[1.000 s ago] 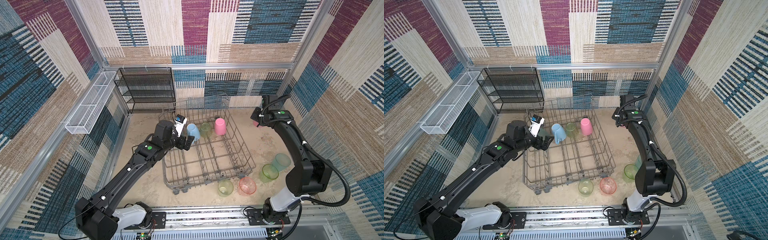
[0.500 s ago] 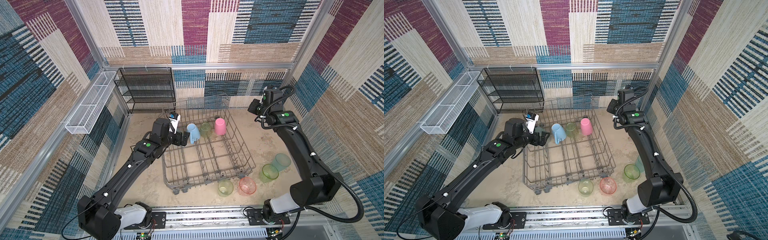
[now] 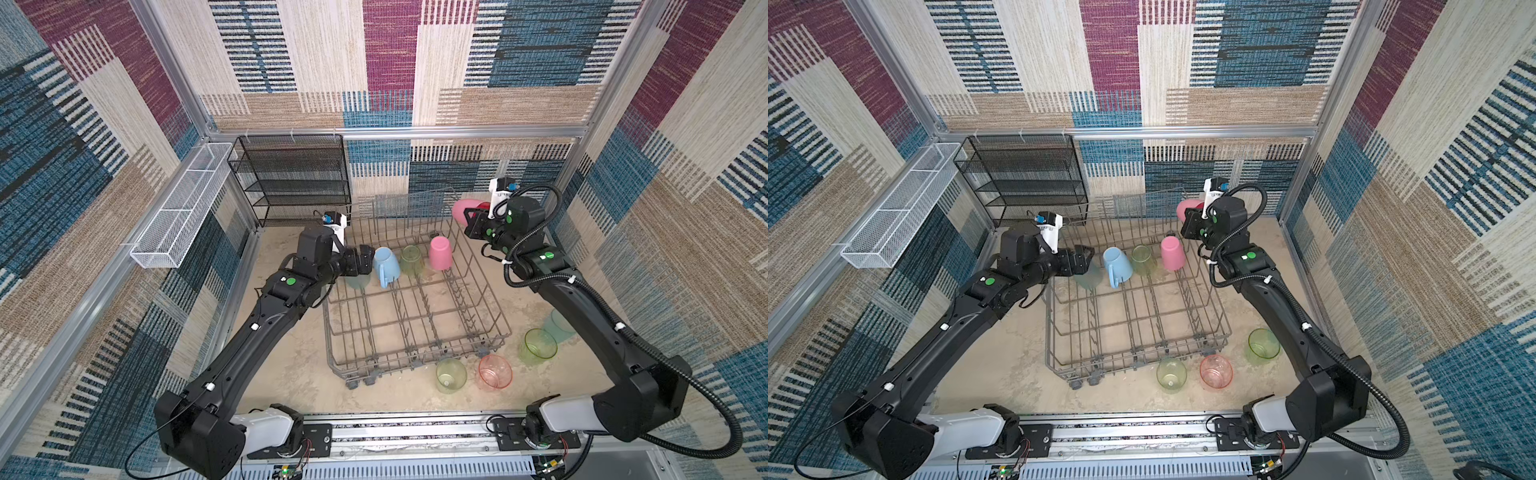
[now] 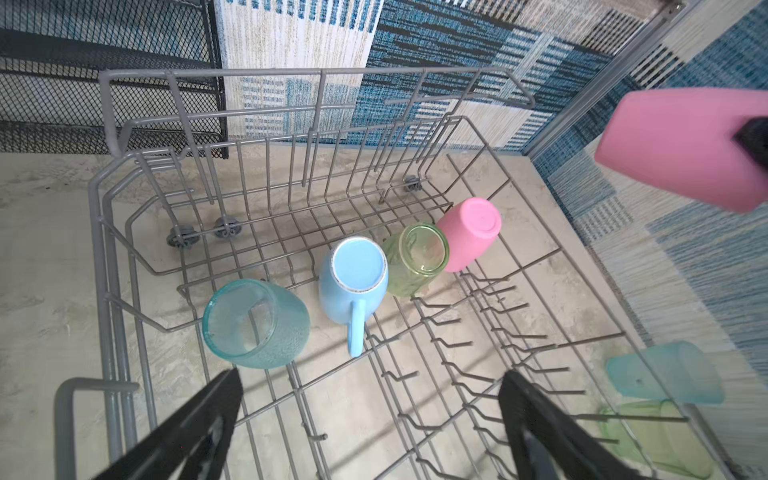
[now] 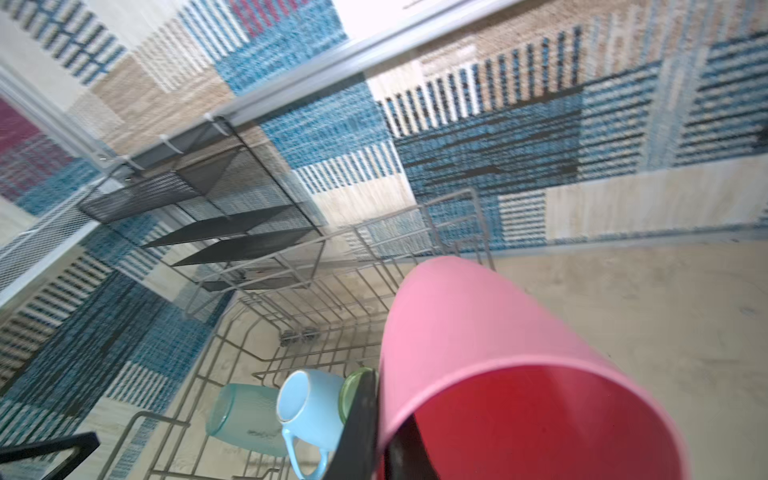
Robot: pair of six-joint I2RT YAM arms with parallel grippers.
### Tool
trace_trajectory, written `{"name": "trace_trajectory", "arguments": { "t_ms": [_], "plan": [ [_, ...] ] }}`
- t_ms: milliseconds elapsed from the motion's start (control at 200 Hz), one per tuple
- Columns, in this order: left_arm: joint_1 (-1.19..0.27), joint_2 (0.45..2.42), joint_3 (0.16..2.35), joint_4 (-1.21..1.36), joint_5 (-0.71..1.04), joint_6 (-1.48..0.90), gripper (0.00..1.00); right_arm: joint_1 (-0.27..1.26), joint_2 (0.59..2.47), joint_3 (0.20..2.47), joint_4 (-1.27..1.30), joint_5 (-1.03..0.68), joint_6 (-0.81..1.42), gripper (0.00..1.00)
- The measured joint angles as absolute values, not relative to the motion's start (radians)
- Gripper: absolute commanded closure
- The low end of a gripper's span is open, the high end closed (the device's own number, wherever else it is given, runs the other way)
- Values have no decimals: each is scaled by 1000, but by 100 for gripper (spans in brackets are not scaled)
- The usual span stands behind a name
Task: Load the cups into the dish rack
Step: 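Lift the pink cup with the right gripper and carry it toward the rack, then hold the pink cup over the rack while the left gripper reaches to its base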
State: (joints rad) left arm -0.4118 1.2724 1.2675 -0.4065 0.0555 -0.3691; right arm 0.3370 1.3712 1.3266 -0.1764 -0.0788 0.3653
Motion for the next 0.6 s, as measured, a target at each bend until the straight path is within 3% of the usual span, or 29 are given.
{"name": "trace_trajectory", "arguments": {
  "t_ms": [601],
  "plan": [
    [-409,1359,1438,-463,219,-916,2,391,1243,978,322,-338,243,96]
  ]
}}
